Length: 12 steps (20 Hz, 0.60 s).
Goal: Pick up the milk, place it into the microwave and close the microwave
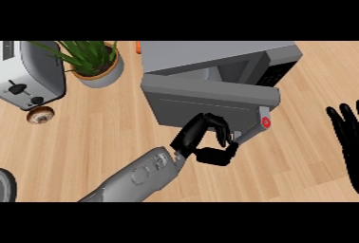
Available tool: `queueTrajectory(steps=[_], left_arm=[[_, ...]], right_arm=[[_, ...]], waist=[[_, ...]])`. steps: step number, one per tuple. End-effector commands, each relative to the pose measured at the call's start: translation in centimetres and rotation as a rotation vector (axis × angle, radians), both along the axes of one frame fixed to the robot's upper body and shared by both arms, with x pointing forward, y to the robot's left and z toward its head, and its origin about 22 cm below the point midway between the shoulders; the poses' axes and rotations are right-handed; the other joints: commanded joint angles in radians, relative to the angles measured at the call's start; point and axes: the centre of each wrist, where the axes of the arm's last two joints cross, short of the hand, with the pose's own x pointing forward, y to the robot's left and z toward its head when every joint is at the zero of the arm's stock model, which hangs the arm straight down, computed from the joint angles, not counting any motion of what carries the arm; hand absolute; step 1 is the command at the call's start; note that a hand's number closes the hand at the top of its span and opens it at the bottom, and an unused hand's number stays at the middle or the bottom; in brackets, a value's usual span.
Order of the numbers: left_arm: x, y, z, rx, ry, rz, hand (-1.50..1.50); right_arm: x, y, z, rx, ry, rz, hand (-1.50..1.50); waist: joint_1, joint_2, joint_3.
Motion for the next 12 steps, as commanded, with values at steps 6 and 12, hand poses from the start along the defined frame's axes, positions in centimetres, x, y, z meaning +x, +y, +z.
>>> queueTrajectory(steps=[6,12], left_arm=[[2.6,-2.9,4.9,-0.096,-0.091,0.024,1.5],[3.9,-3.2,6.1,-0.099,-0.097,0.064,1.5]], right_arm=[[0.8,0.1,2.4,-0.01,-0.039,0.064,-1.5],[0.9,-0.2,3.7,-0.026,-0.036,0.11,-1.5]], waist=[[-0.082,0.01,-0.001],[-0.118,0.017,0.001]])
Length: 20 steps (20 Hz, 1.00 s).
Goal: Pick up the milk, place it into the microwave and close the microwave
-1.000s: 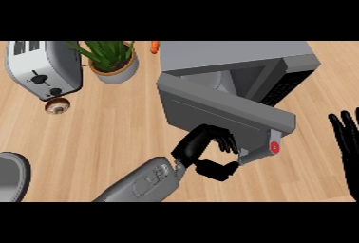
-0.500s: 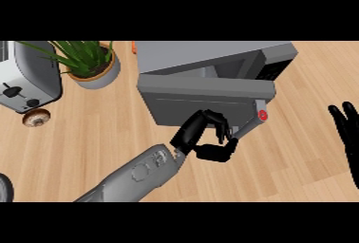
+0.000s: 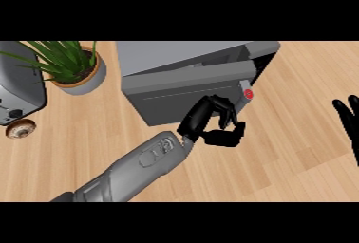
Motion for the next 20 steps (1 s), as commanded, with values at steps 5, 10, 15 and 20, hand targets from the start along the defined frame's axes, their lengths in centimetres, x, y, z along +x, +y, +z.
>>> queueTrajectory(steps=[5,10,15,20], left_arm=[[2.4,-1.7,4.0,-0.038,-0.095,0.016,1.5],[3.3,-2.0,5.2,-0.05,-0.11,0.055,1.5],[3.8,-2.0,5.5,-0.052,-0.115,0.077,1.5],[4.0,-2.0,5.6,-0.07,-0.112,0.106,1.5]], right_arm=[[0.5,-0.3,1.5,-0.016,-0.008,0.053,-1.5],[0.7,-0.7,2.5,-0.02,-0.017,0.054,-1.5],[1.1,-1.0,3.7,-0.047,-0.031,0.064,-1.5],[1.2,-1.7,4.5,-0.067,-0.028,0.049,-1.5]], waist=[[-0.051,0.017,0.003],[-0.084,0.018,0.003],[-0.096,0.026,0.004],[-0.112,0.025,0.004]])
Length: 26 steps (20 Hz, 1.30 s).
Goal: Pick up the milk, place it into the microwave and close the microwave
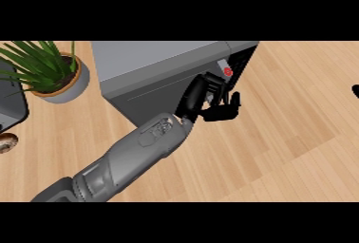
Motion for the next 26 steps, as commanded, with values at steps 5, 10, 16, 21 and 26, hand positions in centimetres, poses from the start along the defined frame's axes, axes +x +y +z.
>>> queueTrajectory(steps=[5,10,16,21,26], left_arm=[[0.7,-2.1,2.6,-0.01,-0.077,-0.022,1.5],[0.6,-2.2,2.5,-0.016,-0.087,-0.008,1.5],[0.4,-2.3,2.6,-0.031,-0.1,0.01,1.5],[0.6,-2.3,2.6,-0.034,-0.104,0.027,1.5],[0.4,-2.3,2.3,-0.034,-0.1,0.031,1.5]], right_arm=[[0.3,-1.2,1.8,-0.057,-0.015,-0.008,-1.5],[0.5,-1.4,2.3,-0.042,-0.018,-0.004,-1.5],[0.9,-1.7,2.7,-0.027,-0.013,0.014,-1.5],[1.0,-2.0,3.5,-0.028,-0.02,0.015,-1.5],[1.1,-2.1,3.8,-0.025,-0.01,0.034,-1.5]], waist=[[-0.035,0.008,0.004],[-0.042,0.009,0.006],[-0.047,0.012,0.007],[-0.046,0.011,0.006],[-0.056,0.013,0.007]])
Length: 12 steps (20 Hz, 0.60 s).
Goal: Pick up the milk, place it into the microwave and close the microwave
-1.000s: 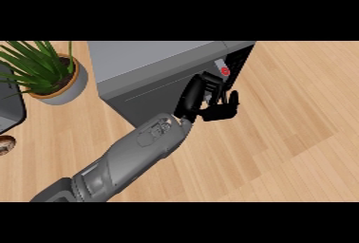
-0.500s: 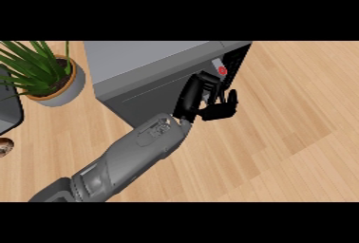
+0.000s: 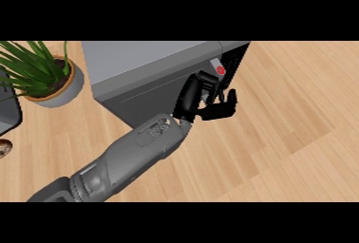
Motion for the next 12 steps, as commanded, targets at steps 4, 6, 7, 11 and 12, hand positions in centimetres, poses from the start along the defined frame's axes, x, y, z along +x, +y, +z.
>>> queueTrajectory(steps=[4,6,7,11,12], left_arm=[[2.1,-0.4,0.9,-0.046,0.086,0.233,1.5],[2.4,-0.3,0.9,-0.039,0.083,0.244,1.5],[2.4,-0.2,0.6,-0.032,0.092,0.242,1.5],[3.0,1.3,0.0,0.0,0.096,0.222,1.5],[3.1,1.6,-0.1,0.022,0.094,0.216,1.5]], right_arm=[[-0.1,-1.1,0.7,0.016,0.001,-0.028,-1.5],[-0.2,-1.5,0.8,0.027,0.0,-0.054,-1.5],[-0.4,-1.6,1.0,0.025,-0.003,-0.054,-1.5],[-0.7,-2.2,1.8,0.031,-0.032,-0.088,-1.5],[-0.7,-2.3,1.9,0.025,-0.034,-0.089,-1.5]], waist=[[0.04,0.005,0.001],[0.062,0.0,0.0],[0.065,-0.001,0.0],[0.092,0.004,-0.003],[0.098,0.005,-0.001]])
